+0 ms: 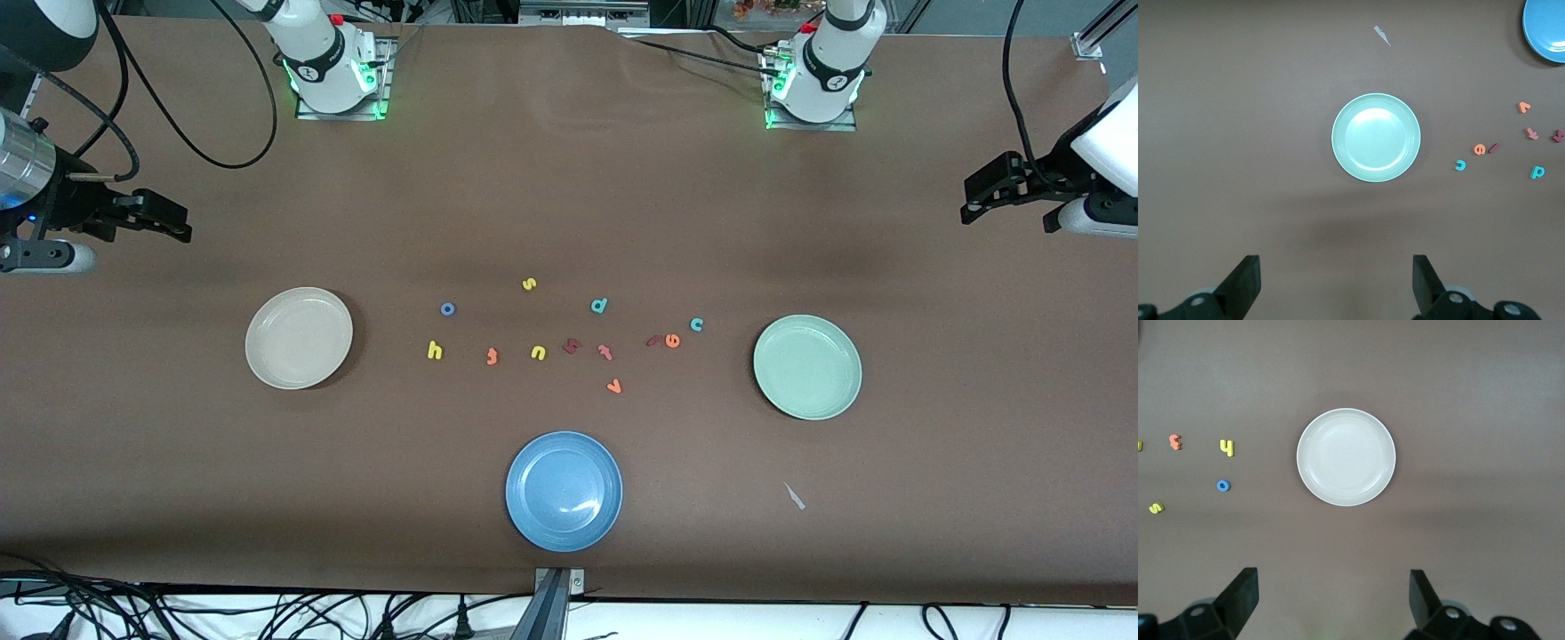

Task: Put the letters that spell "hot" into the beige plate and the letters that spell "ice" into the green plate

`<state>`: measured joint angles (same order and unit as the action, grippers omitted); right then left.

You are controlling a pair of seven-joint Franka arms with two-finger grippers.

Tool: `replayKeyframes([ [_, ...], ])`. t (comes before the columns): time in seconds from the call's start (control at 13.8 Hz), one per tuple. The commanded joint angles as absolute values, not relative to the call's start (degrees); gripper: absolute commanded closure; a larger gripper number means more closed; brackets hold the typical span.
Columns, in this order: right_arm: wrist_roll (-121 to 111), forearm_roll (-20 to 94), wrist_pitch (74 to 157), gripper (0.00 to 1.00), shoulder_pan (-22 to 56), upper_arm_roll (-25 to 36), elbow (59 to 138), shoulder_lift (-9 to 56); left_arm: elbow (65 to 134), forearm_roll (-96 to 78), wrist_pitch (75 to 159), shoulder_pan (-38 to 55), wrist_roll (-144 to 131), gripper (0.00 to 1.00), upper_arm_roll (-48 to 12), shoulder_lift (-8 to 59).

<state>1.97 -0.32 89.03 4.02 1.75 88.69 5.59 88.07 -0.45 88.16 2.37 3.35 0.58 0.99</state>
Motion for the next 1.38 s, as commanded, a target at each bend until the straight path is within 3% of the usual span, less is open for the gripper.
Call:
replayKeyframes([
  [0.0,1.75,-1.14,88.42,0.00,4.22,1.85,87.71,6.06,86.57,0.09,87.19,2.72,2.81,0.00,0.70,1.41],
  [1.3,2.20,-0.97,88.50,0.00,4.31,1.76,87.80,6.06,85.52,-0.17,86.75,2.02,2.90,0.00,0.88,1.23],
])
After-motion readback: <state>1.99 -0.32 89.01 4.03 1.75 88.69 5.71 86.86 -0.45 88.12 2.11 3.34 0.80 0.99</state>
